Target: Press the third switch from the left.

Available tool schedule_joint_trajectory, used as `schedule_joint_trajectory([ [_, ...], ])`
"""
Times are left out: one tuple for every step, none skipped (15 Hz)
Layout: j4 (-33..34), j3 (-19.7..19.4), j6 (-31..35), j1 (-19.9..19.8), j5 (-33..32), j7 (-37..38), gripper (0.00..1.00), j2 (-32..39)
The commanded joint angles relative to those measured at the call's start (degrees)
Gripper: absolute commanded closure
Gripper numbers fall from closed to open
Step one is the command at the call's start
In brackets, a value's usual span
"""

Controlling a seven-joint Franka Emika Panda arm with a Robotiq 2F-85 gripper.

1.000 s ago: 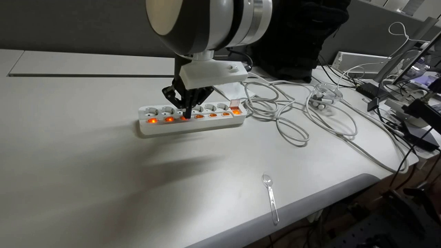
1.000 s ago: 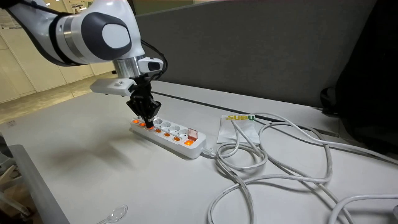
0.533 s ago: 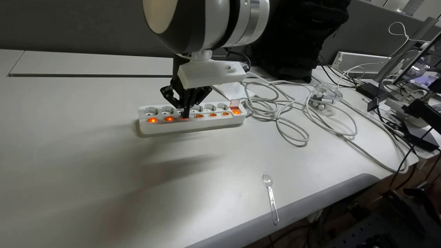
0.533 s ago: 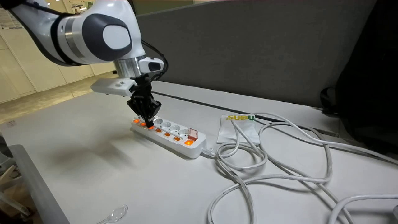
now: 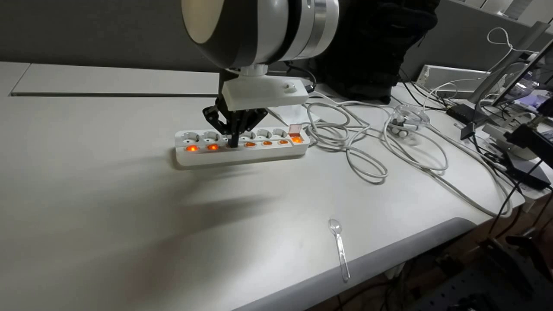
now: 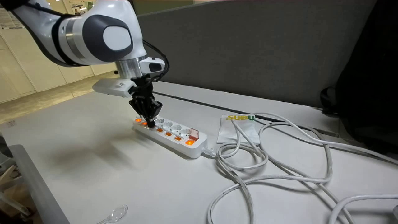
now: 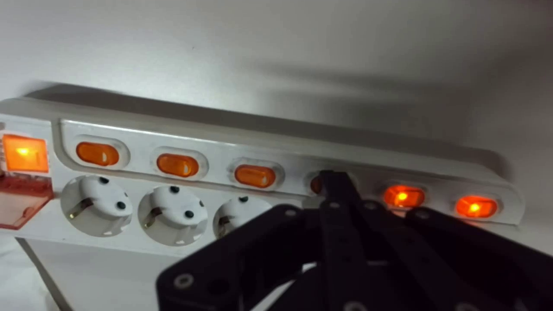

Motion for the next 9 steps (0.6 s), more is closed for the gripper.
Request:
schedule_joint_trajectory([
  [-0.3,-2.2,0.0,1.2,0.6,4.1,1.0,1.9],
  [-0.8,-2.5,0.1,1.5,0.8,4.9,1.0,1.6],
  [-1.1,-2.6,0.1,1.5,0.9,5.3,1.0,1.4],
  [-1.4,-2.7,0.2,1.5,1.1,5.5,1.0,1.4],
  [-1.6,-2.7,0.7,1.4,1.2,5.7,1.0,1.4],
  [-1.8,-1.1,1.7,-0.1,2.8,4.2,1.0,1.6],
  [-1.9,0.3,2.4,-1.5,4.8,2.8,1.0,1.6],
  [-2.3,2.8,2.8,-3.9,7.9,0.2,1.0,1.7],
  [-2.5,4.5,2.9,-5.7,10.5,-1.8,1.0,1.7],
])
